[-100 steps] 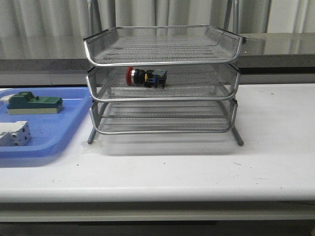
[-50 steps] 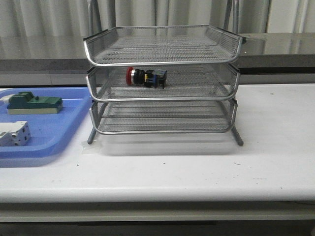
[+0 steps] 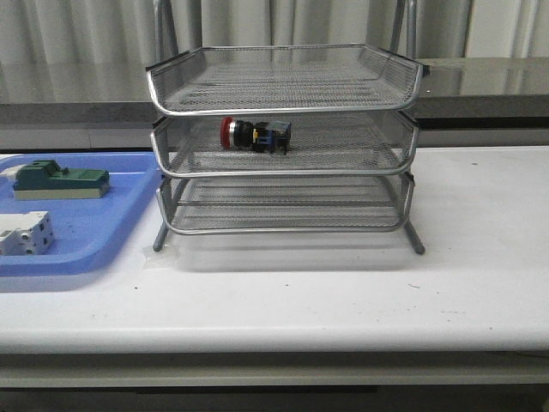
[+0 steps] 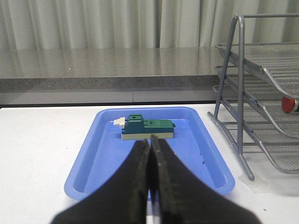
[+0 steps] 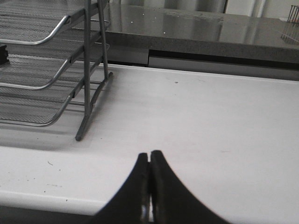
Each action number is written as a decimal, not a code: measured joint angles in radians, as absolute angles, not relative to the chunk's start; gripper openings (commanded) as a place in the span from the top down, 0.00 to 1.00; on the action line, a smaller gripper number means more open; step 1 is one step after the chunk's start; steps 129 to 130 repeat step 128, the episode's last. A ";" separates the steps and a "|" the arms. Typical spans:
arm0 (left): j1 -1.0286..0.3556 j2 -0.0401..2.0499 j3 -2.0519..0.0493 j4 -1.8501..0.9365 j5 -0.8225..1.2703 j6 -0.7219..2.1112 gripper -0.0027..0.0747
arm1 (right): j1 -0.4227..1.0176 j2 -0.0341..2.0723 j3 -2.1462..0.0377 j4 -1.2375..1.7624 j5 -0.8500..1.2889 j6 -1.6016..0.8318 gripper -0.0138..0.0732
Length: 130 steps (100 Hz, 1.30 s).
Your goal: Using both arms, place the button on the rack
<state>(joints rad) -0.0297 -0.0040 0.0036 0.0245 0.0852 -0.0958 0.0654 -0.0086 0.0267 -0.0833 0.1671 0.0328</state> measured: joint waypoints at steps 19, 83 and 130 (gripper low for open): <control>-0.030 -0.004 0.004 0.059 0.035 -0.142 0.99 | 0.065 -0.009 0.027 -0.083 0.167 0.033 0.91; -0.030 -0.004 0.004 0.055 0.000 -0.148 0.99 | 0.065 -0.009 0.027 -0.083 0.167 0.033 0.91; -0.030 -0.004 0.004 0.054 0.000 -0.148 0.99 | 0.065 -0.009 0.027 -0.083 0.167 0.033 0.91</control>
